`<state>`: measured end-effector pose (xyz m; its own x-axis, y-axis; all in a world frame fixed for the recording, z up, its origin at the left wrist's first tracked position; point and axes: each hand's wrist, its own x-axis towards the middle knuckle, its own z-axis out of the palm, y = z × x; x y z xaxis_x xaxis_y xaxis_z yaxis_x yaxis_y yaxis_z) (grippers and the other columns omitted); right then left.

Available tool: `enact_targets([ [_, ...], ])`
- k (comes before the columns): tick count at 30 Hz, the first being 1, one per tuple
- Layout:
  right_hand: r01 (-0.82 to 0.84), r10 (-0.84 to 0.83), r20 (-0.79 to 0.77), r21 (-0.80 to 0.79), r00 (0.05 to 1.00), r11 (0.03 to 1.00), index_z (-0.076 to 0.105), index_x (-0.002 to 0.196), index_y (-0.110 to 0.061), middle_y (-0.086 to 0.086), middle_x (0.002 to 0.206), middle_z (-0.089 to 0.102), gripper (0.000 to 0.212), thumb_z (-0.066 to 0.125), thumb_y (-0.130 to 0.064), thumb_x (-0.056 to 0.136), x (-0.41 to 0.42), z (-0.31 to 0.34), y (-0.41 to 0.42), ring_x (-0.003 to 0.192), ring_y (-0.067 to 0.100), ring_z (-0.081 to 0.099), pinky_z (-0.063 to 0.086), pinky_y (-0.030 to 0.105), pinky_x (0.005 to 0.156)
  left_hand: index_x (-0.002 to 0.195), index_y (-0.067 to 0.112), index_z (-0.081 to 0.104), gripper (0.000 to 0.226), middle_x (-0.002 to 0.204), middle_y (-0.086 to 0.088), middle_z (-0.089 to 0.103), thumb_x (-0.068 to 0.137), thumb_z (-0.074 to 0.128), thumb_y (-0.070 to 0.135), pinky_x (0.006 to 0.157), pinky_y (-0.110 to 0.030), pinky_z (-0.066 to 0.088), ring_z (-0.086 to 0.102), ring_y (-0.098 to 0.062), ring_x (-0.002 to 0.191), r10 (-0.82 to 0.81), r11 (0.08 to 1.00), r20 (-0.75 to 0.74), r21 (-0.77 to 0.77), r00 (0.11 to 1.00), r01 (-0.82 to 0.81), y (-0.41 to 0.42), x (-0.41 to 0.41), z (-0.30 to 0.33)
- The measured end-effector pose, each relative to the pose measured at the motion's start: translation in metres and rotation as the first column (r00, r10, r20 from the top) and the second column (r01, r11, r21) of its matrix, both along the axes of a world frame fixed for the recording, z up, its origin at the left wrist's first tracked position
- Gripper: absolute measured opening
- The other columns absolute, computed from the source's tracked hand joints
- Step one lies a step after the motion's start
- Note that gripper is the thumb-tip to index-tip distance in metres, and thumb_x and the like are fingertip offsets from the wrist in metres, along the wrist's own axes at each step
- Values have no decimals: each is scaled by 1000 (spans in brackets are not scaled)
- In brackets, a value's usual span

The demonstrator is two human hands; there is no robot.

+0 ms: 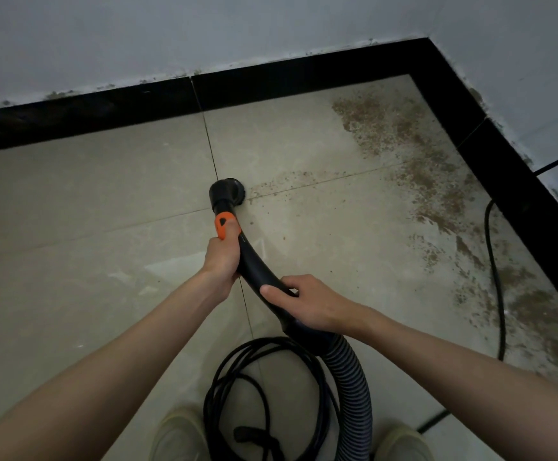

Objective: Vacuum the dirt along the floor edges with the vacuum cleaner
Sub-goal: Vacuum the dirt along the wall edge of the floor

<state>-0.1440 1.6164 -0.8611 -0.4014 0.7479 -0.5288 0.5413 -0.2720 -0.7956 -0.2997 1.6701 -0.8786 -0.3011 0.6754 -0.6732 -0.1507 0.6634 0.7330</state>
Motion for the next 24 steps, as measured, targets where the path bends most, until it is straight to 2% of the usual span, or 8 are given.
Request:
enact_targets([
  [5,19,-19,32,0,999,1000,58,79,-22,-5,67,61,39,52,-59,90,12,5,-5,53,5,57,45,19,55,114,5,46,47,91,-7,56,98,37,48,62,-29,47,56,-19,81,-20,1000,31,1,999,20,-3,13,2],
  [11,66,-66,36,1,997,998,57,78,-22,-5,67,63,39,53,-59,89,25,6,-6,53,5,59,50,19,54,108,7,46,43,90,-6,56,98,38,48,60,-28,46,56,-18,79,-40,999,67,8,997,40,1,30,4],
  [17,98,-101,82,38,992,994,56,75,-24,-5,68,63,39,53,-61,89,34,2,-4,55,4,59,46,18,53,107,7,47,44,88,-6,56,98,38,49,61,-27,47,56,-17,79,-93,996,85,5,992,93,10,42,4],
  [20,132,-135,66,52,989,990,57,75,-24,-6,66,62,38,53,-59,90,40,0,-3,48,-2,57,43,13,47,105,8,49,43,87,-6,55,98,38,49,60,-27,47,56,-17,77,-129,992,82,2,988,129,16,50,4],
  [24,200,-202,40,44,979,979,61,80,-21,-6,66,64,39,54,-58,89,49,-3,-1,49,-1,59,43,14,47,105,6,51,44,84,-5,54,99,37,47,59,-27,46,54,-16,74,-183,983,66,10,981,182,25,64,3],
])
